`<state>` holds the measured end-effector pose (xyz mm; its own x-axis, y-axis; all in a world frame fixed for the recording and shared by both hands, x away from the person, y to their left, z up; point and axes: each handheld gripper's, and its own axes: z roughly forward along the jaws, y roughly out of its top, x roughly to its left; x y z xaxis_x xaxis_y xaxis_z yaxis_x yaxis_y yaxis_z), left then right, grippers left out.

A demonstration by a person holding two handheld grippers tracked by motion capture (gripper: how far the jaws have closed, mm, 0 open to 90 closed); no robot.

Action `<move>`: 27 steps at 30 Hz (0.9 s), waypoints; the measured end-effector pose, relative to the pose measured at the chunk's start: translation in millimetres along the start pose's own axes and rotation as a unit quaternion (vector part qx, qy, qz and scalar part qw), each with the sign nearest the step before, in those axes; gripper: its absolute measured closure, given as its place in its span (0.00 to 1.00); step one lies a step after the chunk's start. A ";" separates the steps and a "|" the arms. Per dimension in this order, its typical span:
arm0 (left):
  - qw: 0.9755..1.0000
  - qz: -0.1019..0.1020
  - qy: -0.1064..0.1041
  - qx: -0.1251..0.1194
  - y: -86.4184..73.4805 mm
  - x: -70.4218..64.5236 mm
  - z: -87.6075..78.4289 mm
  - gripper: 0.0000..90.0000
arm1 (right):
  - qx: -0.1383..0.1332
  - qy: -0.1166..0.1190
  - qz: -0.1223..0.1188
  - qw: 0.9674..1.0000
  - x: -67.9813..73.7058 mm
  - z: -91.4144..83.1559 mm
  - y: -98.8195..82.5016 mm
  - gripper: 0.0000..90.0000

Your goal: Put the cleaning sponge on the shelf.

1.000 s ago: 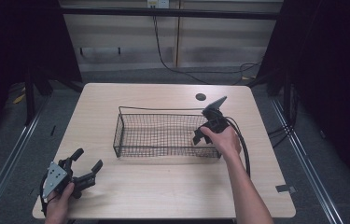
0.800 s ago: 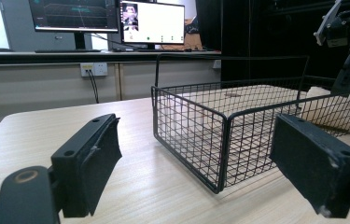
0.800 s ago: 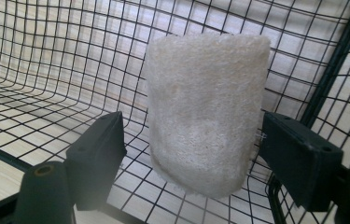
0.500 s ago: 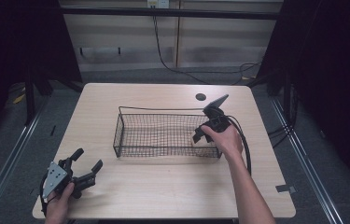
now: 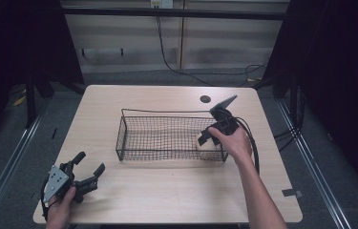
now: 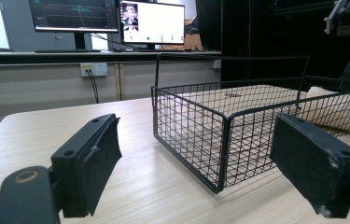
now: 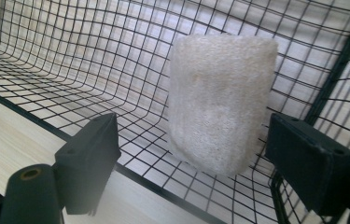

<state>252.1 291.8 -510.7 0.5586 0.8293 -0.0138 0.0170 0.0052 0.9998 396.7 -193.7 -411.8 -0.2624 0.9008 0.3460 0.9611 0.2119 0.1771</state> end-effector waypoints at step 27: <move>1.000 0.000 0.000 0.000 0.0 0.0 0.0 0.17 | -0.044 0.019 -0.054 0.997 12.8 -26.6 -31.2 0.20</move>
<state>252.1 291.8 -510.7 0.5583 0.8295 -0.0139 0.0170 0.0052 0.9998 361.2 -198.9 -388.4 -0.3695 0.8586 0.3554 0.9159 0.2718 0.2954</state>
